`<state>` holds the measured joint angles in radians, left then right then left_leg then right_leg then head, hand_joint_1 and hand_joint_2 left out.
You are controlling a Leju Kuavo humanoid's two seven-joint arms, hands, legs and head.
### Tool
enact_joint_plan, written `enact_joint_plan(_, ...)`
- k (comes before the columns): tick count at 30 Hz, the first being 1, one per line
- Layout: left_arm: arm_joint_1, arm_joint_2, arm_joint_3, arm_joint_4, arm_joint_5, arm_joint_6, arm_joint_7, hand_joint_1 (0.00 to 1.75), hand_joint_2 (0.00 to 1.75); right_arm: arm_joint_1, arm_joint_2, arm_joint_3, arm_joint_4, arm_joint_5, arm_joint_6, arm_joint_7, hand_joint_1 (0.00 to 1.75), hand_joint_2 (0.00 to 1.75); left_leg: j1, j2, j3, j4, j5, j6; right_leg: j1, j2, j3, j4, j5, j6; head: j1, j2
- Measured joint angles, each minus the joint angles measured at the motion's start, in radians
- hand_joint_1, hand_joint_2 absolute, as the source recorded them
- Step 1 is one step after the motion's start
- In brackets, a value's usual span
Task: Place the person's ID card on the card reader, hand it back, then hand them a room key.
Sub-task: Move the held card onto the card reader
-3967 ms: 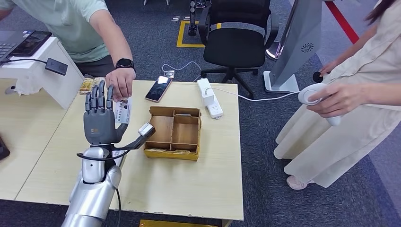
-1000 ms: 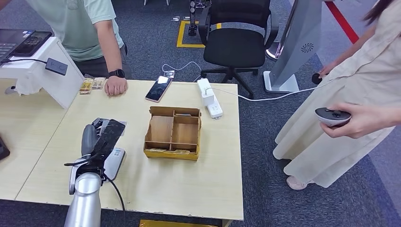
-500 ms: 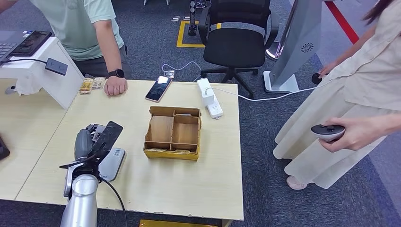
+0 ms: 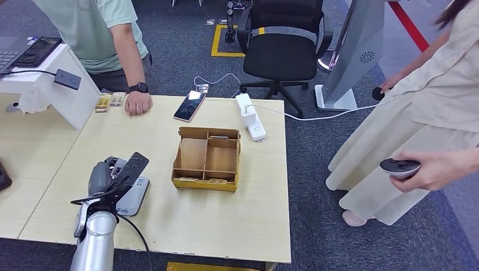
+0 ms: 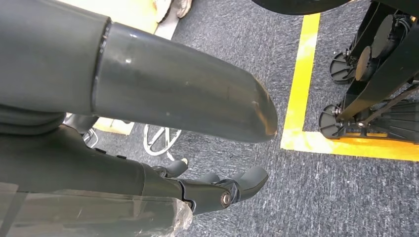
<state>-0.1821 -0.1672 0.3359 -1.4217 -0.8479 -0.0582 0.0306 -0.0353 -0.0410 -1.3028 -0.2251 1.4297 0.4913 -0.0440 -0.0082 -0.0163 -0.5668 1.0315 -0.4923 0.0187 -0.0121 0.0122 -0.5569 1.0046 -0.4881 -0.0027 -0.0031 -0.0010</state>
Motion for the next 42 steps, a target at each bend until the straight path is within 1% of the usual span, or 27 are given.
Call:
enact_joint_plan(4, 0.006, 0.016, 0.001, 0.017, 0.008, -0.046, 0.004, 1.75, 1.75, 0.0, -0.001, 0.001, 0.0, 0.004, 0.0, -0.007, 0.0, 0.0, 0.0, 0.0, 0.0, 0.0, 0.0, 0.0, 0.0, 0.0, 0.0, 0.0, 0.0, 0.0, 0.0, 0.0)
enact_joint_plan(14, 0.022, 0.062, 0.001, 0.054, 0.025, -0.086, 0.016, 1.75, 1.75, 0.0, -0.007, 0.004, 0.002, 0.011, 0.0, -0.014, 0.0, 0.0, 0.0, 0.0, 0.0, 0.0, 0.0, 0.0, 0.0, 0.0, 0.0, 0.0, 0.0, 0.0, 0.0, 0.0)
enact_joint_plan(22, 0.021, 0.075, 0.0, 0.071, -0.041, -0.049, 0.051, 1.75, 1.75, -0.003, -0.009, 0.004, 0.003, 0.008, -0.001, -0.011, 0.0, 0.0, 0.0, 0.0, 0.001, 0.0, 0.0, 0.0, 0.0, 0.0, 0.0, 0.0, 0.0, 0.0, 0.0, 0.0)
enact_joint_plan(29, 0.019, 0.072, -0.004, 0.073, -0.102, -0.02, 0.051, 1.75, 1.75, -0.006, -0.009, 0.004, 0.003, 0.003, -0.001, -0.009, 0.0, 0.0, 0.0, 0.0, 0.001, 0.0, 0.0, 0.0, 0.0, 0.0, 0.0, 0.0, 0.0, 0.0, 0.0, 0.0)
enact_joint_plan(37, 0.016, 0.051, -0.017, 0.068, -0.098, 0.0, -0.025, 1.75, 1.75, -0.005, -0.009, 0.004, 0.003, 0.0, 0.0, -0.008, 0.0, 0.0, 0.0, 0.0, 0.001, 0.0, 0.0, 0.0, 0.0, 0.0, 0.0, 0.0, 0.0, 0.0, 0.0, 0.0)
enact_joint_plan(42, 0.012, 0.039, -0.063, 0.031, -0.068, 0.032, -0.091, 1.75, 1.75, -0.005, -0.009, 0.004, 0.003, -0.002, 0.0, -0.008, 0.0, 0.0, 0.0, 0.0, 0.001, 0.0, 0.0, 0.0, 0.0, 0.0, 0.0, 0.0, 0.0, 0.0, 0.0, 0.0)
